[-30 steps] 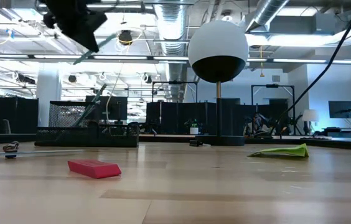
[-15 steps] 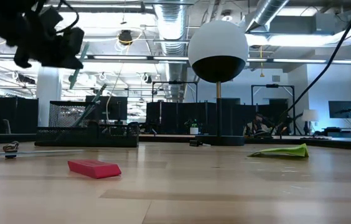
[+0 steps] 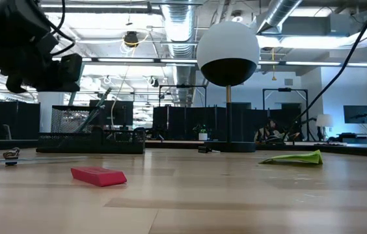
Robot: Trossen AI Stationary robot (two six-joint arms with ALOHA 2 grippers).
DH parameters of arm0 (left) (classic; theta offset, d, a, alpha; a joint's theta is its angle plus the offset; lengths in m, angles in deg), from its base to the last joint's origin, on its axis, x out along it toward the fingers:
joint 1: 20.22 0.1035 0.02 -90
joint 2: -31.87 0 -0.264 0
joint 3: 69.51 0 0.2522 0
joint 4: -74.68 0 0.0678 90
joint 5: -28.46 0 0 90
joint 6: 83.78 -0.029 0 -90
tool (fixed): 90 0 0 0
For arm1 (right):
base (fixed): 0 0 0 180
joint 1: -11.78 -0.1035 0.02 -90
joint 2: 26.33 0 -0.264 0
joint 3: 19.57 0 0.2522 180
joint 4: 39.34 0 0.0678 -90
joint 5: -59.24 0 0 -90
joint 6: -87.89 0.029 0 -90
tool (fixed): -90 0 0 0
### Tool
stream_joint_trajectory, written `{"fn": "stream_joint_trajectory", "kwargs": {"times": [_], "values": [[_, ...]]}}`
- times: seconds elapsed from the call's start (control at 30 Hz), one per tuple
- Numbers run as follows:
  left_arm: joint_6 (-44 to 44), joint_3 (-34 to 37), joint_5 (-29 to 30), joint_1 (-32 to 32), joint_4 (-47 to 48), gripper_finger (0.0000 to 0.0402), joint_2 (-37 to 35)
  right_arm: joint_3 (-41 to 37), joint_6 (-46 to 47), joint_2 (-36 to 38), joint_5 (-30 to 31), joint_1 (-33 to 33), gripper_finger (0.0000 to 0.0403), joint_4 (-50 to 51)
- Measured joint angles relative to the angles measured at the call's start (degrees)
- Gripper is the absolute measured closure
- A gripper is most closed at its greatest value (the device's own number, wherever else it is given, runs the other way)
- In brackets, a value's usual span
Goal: Pick and place office supplies into organizer
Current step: Put the blue pen into the black desk organizer, then put the blue pencil into the black desk organizer
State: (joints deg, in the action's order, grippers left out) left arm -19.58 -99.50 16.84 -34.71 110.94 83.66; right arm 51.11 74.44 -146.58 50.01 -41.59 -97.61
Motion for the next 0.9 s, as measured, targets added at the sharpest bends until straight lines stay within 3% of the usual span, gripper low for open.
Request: {"fn": "stream_joint_trajectory", "kwargs": {"times": [0.43, 0.7, 0.8, 0.9], "values": [[0.3, 0.2, -6.3, 3.4, -0.4, 0.03, 1.9, 0.0, 0.0, 0.0, -2.1, 0.0, 0.0336, 0.0], [0.2, 0.2, -7.2, 4.0, -4.2, 0.0282, 1.9, 0.0, 0.0, 0.0, -2.4, 0.2, 0.0336, -0.6], [-8.1, 0.2, -7.5, 3.6, -12.9, 0.0284, 1.8, 0.0, -1.9, 0.0, 1.6, 0.0, 0.0336, -3.6], [-22.1, -1.5, -8.8, 2.6, -22.6, 0.0287, 1.8, 0.0, -9.7, 1.4, 8.8, -1.7, 0.0336, -10.0]]}}
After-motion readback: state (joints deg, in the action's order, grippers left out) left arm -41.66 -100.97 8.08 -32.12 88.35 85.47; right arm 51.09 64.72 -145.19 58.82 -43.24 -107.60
